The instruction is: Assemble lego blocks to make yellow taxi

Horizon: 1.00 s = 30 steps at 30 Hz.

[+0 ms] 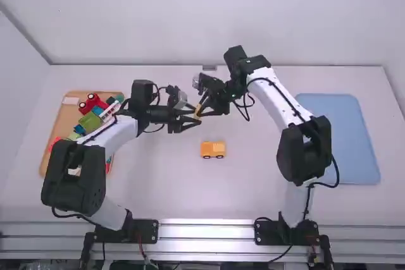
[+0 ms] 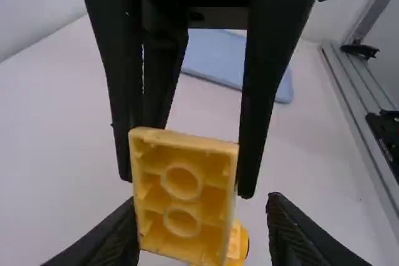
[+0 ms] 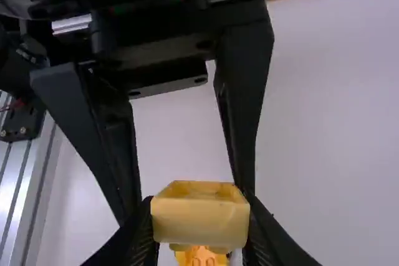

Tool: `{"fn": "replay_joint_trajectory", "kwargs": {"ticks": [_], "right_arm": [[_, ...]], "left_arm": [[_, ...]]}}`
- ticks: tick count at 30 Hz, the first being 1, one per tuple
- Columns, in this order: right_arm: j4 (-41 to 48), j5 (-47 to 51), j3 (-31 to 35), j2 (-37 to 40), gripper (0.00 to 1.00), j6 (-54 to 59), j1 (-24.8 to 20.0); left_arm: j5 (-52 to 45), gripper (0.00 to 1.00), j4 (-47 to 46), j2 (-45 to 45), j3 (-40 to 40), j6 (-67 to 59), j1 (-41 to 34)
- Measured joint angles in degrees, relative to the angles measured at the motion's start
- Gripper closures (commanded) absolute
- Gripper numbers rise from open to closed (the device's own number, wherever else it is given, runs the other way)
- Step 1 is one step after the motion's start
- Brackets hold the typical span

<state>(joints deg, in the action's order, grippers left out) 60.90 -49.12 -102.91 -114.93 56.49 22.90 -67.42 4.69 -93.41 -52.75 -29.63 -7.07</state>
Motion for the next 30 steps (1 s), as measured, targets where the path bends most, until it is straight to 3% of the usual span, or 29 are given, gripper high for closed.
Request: {"fn": "replay_joint_trajectory", "kwargs": {"ticks": [4, 17, 18, 19, 20, 21, 22, 30], "right_arm": [[1.0, 0.2, 0.0, 0.0, 0.8, 1.9, 0.1], [0.1, -1.1, 0.0, 0.0, 0.84, 4.5, 0.0], [0.0, -1.4, 0.0, 0.0, 0.81, 4.6, -0.2], [-0.4, -1.8, 0.0, 0.0, 0.61, 4.8, -0.3], [-0.4, -1.8, 0.0, 0.0, 0.61, 4.8, -0.3], [-0.7, -2.7, 0.0, 0.0, 0.49, 4.5, -0.5], [-1.9, -4.0, 0.0, 0.0, 0.43, 4.3, -0.6], [-5.2, -11.6, -0.5, 0.0, 0.44, 1.9, -2.1]], "left_arm": [[0.3, 0.67, 0.0, 0.0, 0.0, 0.0, 0.1], [-0.2, 0.86, -0.2, 0.0, 0.0, -1.9, 0.3], [-0.3, 0.87, 0.2, 0.0, 0.0, -1.7, 0.3], [-0.3, 0.87, 0.7, 0.0, 0.0, -1.7, 0.3], [-0.3, 0.87, 0.7, 0.0, 0.0, -1.7, 0.3], [-0.4, 0.87, 1.4, 0.0, 0.0, -1.7, 0.4], [-1.0, 0.87, 2.0, 0.0, 0.0, -1.8, 0.4], [-2.3, 0.91, 9.9, 0.0, 0.0, -0.1, -0.2]]}}
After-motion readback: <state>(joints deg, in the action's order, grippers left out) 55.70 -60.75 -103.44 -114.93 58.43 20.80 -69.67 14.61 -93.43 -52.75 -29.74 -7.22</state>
